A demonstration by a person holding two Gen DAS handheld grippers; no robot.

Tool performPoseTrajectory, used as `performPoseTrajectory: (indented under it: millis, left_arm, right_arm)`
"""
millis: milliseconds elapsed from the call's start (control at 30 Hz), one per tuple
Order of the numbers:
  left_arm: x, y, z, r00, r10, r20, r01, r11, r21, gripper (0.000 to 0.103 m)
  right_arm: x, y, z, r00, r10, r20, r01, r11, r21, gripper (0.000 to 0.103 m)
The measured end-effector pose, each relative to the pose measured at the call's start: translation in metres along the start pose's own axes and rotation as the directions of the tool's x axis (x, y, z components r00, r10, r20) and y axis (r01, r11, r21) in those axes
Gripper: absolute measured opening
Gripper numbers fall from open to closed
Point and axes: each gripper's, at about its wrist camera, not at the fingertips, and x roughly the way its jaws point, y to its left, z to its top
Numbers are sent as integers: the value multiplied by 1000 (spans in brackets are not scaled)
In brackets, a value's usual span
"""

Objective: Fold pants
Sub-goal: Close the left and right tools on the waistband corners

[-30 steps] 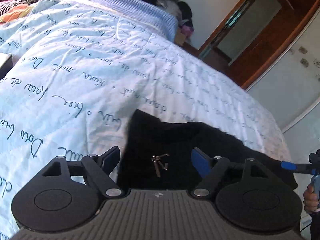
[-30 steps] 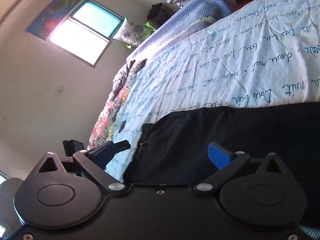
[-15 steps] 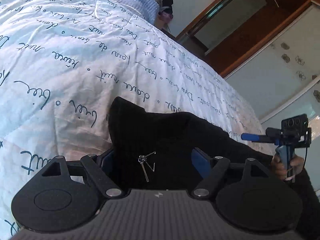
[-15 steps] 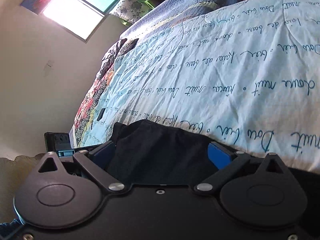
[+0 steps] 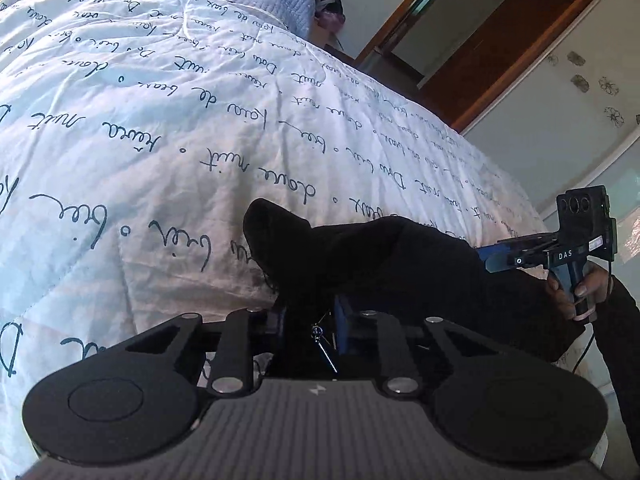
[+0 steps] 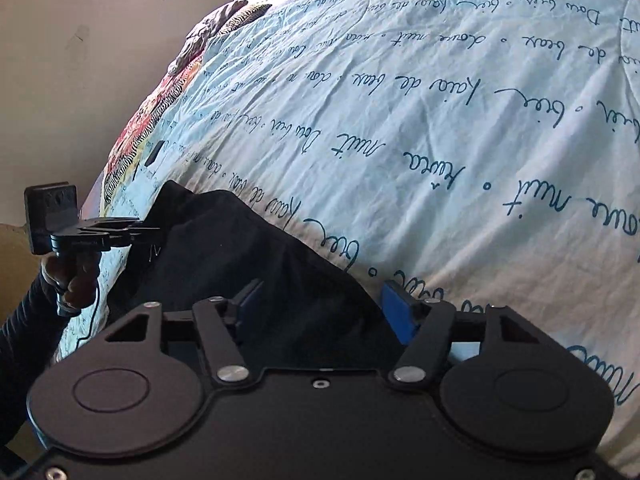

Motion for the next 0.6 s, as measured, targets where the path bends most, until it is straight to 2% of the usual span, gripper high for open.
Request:
performPoseTrajectory:
  millis: [200, 300, 400, 433, 467, 500, 567, 600]
  left_arm:
    - [0, 5, -1, 1000, -18, 1, 18, 1000, -21, 23]
    - [2, 6, -1, 1000, -26, 2, 26, 999, -27, 28]
    - [5, 4, 1, 1000, -24, -3, 24, 1000, -19, 28]
    - [6, 4, 1, 1000, -19, -5, 19, 1000, -17, 29]
    - [8, 4, 1, 1000, -14, -8, 14, 1000, -16, 29]
    - [9, 4, 2, 1000, -5, -8, 5, 1000, -12, 29]
    - [9, 1, 1, 1000, 13, -4, -13, 1000, 3, 28]
    - [8, -1, 2, 1000, 20, 1, -20, 1000, 14, 24]
  right_arm:
    - [-8, -9, 13, 999, -47, -18, 46, 998, -39, 63]
    - [-3, -12, 10, 998, 17, -57, -19, 999, -37, 64]
    - [5, -2, 6, 998, 43, -52, -47, 995, -89, 63]
    - [8, 0, 6, 998, 54, -43, -57, 994, -93, 58]
    - [12, 3, 5, 998, 57, -38, -61, 992, -107, 24]
    - [16, 7, 4, 998, 37, -44, -43, 989, -141, 6]
    - [21, 19, 0, 999, -9, -42, 0, 980, -199, 6]
    - [19, 26, -2, 999, -20, -28, 13, 973, -231, 6]
